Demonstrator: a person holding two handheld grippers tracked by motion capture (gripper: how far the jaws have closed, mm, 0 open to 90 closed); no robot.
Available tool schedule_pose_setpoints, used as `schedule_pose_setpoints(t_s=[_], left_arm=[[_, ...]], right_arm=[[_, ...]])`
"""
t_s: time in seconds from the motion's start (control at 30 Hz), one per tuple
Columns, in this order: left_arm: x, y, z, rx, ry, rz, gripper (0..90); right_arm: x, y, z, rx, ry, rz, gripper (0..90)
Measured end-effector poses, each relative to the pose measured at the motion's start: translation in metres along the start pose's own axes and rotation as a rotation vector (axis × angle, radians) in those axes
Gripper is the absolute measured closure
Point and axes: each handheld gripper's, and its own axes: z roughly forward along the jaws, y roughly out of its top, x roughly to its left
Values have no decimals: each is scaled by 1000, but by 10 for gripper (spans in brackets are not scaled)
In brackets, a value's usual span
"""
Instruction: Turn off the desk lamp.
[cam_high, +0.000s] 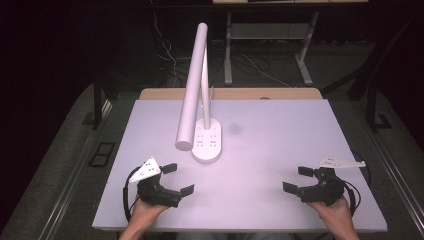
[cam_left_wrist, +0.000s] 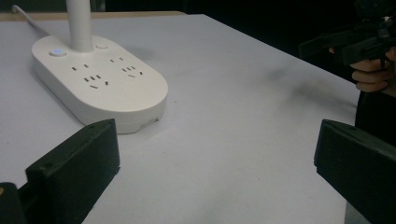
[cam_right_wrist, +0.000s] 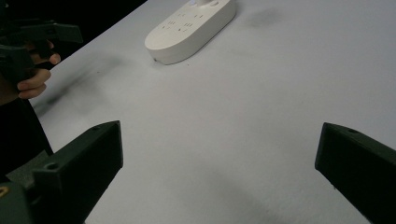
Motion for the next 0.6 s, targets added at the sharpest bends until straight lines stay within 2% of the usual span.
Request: schedule_pose_setpoints(t_s=[0.43, 0.6], left_arm=[[-1, -1, 0, 1, -3, 1, 0], [-1, -1, 0, 1, -2, -1, 0]], right_arm=[[3, 11, 2, 24, 11, -6, 9], [3, 20, 5, 39, 11, -35, 9]])
